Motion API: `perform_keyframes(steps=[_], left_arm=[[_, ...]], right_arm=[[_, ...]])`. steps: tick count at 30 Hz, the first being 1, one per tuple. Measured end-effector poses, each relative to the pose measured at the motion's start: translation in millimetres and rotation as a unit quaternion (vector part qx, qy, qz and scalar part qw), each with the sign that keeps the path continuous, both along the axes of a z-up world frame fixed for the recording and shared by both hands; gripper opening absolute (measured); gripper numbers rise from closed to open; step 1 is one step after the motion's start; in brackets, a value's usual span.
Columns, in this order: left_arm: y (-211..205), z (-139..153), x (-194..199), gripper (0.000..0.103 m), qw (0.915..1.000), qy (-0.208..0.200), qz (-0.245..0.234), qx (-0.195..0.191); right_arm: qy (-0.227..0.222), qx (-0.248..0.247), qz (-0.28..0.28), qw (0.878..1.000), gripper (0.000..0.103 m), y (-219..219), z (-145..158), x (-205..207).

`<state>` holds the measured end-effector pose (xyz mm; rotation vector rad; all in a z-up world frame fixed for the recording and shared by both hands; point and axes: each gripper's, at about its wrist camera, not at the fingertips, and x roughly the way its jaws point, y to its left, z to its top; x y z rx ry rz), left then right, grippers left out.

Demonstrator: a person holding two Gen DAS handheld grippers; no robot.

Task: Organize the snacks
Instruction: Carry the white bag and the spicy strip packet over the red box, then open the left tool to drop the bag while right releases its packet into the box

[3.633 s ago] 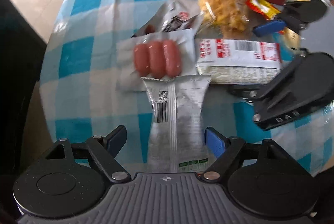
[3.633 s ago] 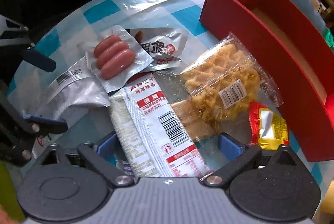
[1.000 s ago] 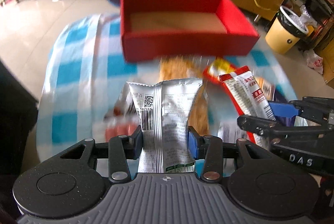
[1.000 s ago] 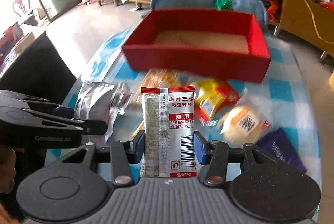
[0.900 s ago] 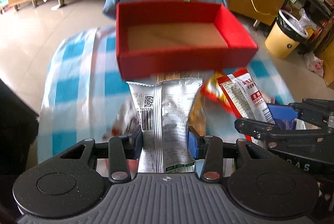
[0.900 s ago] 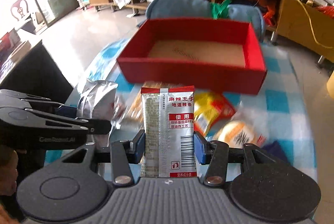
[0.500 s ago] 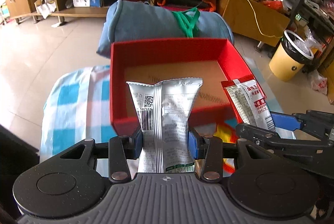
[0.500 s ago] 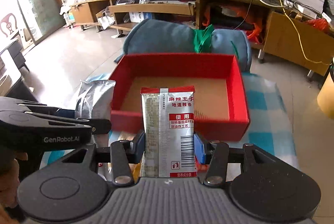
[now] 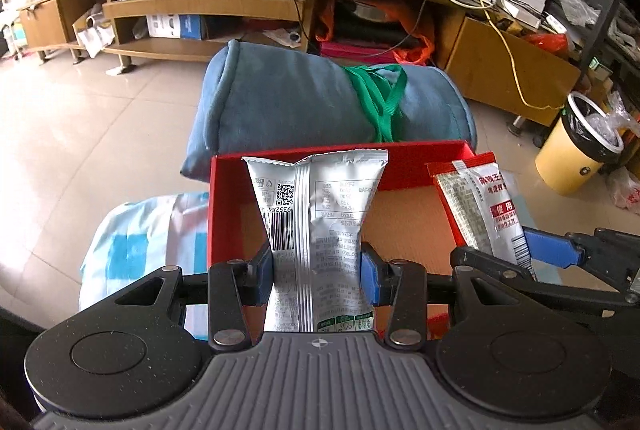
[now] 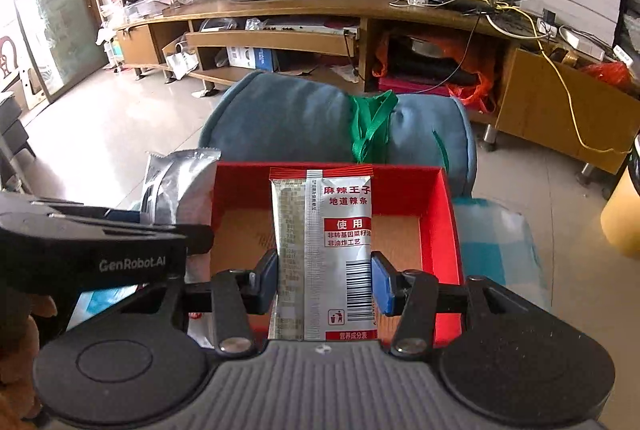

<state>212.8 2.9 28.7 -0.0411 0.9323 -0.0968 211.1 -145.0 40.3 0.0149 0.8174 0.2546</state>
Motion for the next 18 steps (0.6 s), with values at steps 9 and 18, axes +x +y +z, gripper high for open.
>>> perform_keyframes(steps=[9,18], left_arm=[[-1.9,-15.9,28.6,0.051,0.9997,0.009,0.015,0.014],[-4.9,-37.9,40.0,0.051,0.9988,0.027,0.019,0.035]], right_arm=[[0.012,-0.011,-0.003,1.0,0.046,4.3,-21.7,33.1],[0.04,-0.024,-0.006,0.999,0.046,6.0,-52.3,54.1]])
